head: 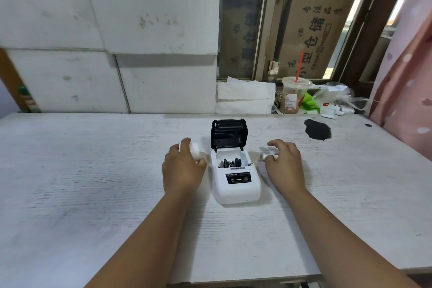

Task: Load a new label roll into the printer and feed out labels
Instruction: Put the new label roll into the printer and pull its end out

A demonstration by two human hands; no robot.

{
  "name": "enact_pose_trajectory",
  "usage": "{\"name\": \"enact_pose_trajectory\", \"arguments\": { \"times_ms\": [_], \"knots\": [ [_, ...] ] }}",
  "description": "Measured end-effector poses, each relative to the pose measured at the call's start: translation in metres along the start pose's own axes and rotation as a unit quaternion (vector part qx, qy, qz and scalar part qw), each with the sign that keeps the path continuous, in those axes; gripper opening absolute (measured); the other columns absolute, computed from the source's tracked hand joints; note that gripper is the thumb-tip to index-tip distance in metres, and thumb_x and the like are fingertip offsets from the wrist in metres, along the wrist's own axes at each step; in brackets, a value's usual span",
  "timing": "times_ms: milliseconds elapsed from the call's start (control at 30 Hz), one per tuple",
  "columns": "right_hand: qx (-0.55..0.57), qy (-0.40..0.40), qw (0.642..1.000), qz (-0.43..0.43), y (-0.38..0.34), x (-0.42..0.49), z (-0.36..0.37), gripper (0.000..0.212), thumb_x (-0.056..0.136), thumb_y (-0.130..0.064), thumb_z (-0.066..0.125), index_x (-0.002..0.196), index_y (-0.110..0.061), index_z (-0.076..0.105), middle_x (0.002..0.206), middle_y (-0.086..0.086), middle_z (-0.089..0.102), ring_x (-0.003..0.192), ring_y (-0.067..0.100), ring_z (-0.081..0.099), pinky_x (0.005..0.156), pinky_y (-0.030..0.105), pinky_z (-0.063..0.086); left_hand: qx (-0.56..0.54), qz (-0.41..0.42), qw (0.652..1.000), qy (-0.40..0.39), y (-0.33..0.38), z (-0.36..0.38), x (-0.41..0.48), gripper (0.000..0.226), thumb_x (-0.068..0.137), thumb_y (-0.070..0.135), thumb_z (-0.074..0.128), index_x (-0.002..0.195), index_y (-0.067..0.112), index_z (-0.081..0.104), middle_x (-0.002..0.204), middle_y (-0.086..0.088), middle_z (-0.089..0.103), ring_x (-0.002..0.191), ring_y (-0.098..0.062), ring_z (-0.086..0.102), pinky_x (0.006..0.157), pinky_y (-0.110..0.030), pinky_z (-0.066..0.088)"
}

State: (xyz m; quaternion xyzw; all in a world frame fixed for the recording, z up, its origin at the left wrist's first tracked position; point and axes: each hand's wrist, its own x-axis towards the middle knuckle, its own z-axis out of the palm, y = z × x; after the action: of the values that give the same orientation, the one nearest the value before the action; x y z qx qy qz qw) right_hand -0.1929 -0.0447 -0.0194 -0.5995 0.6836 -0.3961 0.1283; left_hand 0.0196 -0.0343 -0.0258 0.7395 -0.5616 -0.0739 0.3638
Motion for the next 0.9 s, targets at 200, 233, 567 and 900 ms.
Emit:
{"name": "enact_pose_trajectory", "arguments": {
  "times_ms": [200, 233, 567, 900],
  "knots": [
    [0.025, 0.001, 1.000, -0.003, 0.000, 0.001, -0.001, 0.028, 0.087, -0.009, 0.050, 0.112, -0.017, 0.061, 0.123, 0.006, 0.050, 0.119, 0.021, 0.043, 0.082, 0.023, 0.033, -0.050, 0.021, 0.998, -0.023, 0.001, 0.000, -0.003, 0.046, 0.080, 0.018, 0.058, 0.123, 0.020, 0.043, 0.119, -0.010, 0.047, 0.101, -0.027, 0.048, 0.071, -0.033, 0.040],
    [0.031, 0.003, 1.000, -0.004, 0.000, 0.000, -0.001, 0.028, 0.087, -0.008, 0.050, 0.111, -0.017, 0.061, 0.122, 0.005, 0.050, 0.118, 0.021, 0.044, 0.082, 0.024, 0.033, -0.060, 0.027, 0.997, -0.028, 0.000, -0.001, -0.004, 0.046, 0.081, 0.017, 0.059, 0.124, 0.021, 0.043, 0.121, -0.009, 0.046, 0.101, -0.026, 0.049, 0.072, -0.033, 0.042],
    [0.094, 0.042, 0.995, -0.017, -0.001, -0.001, -0.006, 0.030, 0.086, -0.003, 0.049, 0.110, -0.016, 0.061, 0.111, -0.004, 0.052, 0.106, 0.015, 0.050, 0.082, 0.021, 0.034, -0.285, 0.004, 0.957, 0.044, 0.010, -0.019, -0.004, 0.045, 0.081, 0.021, 0.067, 0.121, 0.028, 0.046, 0.113, -0.003, 0.057, 0.088, -0.014, 0.063, 0.061, -0.005, 0.042],
    [0.136, 0.042, 0.989, -0.034, -0.005, -0.003, -0.008, 0.026, 0.087, -0.006, 0.050, 0.107, -0.017, 0.061, 0.103, -0.007, 0.052, 0.105, 0.013, 0.053, 0.086, 0.025, 0.041, -0.366, 0.077, 0.927, -0.021, 0.033, -0.036, -0.022, 0.028, 0.072, 0.039, 0.067, 0.097, 0.033, 0.056, 0.085, 0.026, 0.063, 0.076, 0.002, 0.061, 0.066, -0.014, 0.049]
  ]
}}
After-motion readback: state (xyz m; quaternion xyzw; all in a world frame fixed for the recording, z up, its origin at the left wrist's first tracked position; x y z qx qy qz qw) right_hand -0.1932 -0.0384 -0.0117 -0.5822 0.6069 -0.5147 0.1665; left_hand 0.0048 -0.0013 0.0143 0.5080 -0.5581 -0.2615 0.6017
